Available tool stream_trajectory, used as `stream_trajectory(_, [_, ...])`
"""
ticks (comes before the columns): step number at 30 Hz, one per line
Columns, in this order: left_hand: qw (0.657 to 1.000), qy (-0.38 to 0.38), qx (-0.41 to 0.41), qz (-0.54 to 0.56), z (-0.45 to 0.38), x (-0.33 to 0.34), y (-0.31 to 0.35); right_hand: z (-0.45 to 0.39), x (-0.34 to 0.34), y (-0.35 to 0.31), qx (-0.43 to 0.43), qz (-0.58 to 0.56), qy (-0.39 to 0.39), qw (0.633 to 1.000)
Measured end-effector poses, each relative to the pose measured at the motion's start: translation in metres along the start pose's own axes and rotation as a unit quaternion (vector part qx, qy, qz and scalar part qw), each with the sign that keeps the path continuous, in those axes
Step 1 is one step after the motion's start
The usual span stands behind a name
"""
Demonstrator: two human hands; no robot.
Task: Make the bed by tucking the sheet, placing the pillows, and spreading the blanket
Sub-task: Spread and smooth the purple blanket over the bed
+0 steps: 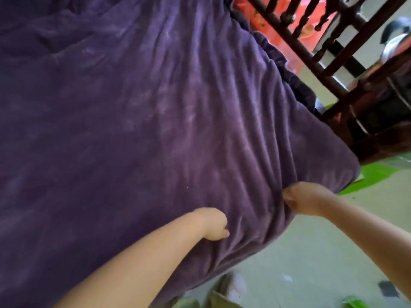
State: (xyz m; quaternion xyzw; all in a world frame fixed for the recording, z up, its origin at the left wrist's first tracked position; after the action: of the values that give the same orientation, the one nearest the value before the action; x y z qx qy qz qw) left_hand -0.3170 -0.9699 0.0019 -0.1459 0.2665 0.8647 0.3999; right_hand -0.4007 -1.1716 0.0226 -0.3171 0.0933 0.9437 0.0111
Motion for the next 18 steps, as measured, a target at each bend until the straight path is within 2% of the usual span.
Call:
stream_trajectory(2, [0.996, 0.086, -0.012, 0.018, -0.009, -0.028, 0.006, -0.011, 0.0, 0.046, 0.087, -0.067, 0.099, 0.989])
stream_trajectory(4, [0.988, 0.143, -0.03, 0.044, -0.021, -0.046, 0.012, -0.02, 0.001, 0.087, 0.169, -0.149, 0.164, 0.96])
stream_trajectory(7, [0.972, 0.215, -0.057, 0.076, -0.041, -0.063, 0.022, -0.04, 0.006, 0.133, 0.26, -0.21, 0.188, 0.924])
stream_trajectory(10, [0.953, 0.276, -0.079, 0.096, -0.062, -0.07, 0.03, -0.057, 0.017, 0.159, 0.293, -0.273, 0.192, 0.896])
stream_trajectory(12, [0.944, 0.297, -0.096, 0.104, -0.077, -0.072, 0.04, -0.068, 0.025, 0.172, 0.286, -0.33, 0.183, 0.881])
stream_trajectory(14, [0.938, 0.306, -0.119, 0.108, -0.087, -0.071, 0.046, -0.075, 0.027, 0.175, 0.225, -0.363, 0.192, 0.884])
stream_trajectory(16, [0.936, 0.302, -0.151, 0.102, -0.096, -0.069, 0.056, -0.07, 0.026, 0.18, 0.152, -0.323, 0.224, 0.907])
stream_trajectory(18, [0.931, 0.307, -0.174, 0.095, -0.096, -0.069, 0.059, -0.056, 0.017, 0.186, 0.12, -0.259, 0.256, 0.924])
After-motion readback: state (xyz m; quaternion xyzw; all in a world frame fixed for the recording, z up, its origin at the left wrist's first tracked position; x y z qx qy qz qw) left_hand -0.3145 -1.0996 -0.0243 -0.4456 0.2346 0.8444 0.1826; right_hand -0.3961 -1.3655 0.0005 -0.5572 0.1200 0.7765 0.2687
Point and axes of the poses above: each hand's wrist, its own z-axis away from the middle knuckle, its own x-axis out of the palm, y = z × x, the point moved 2 cm from there along -z, towards the middle knuckle
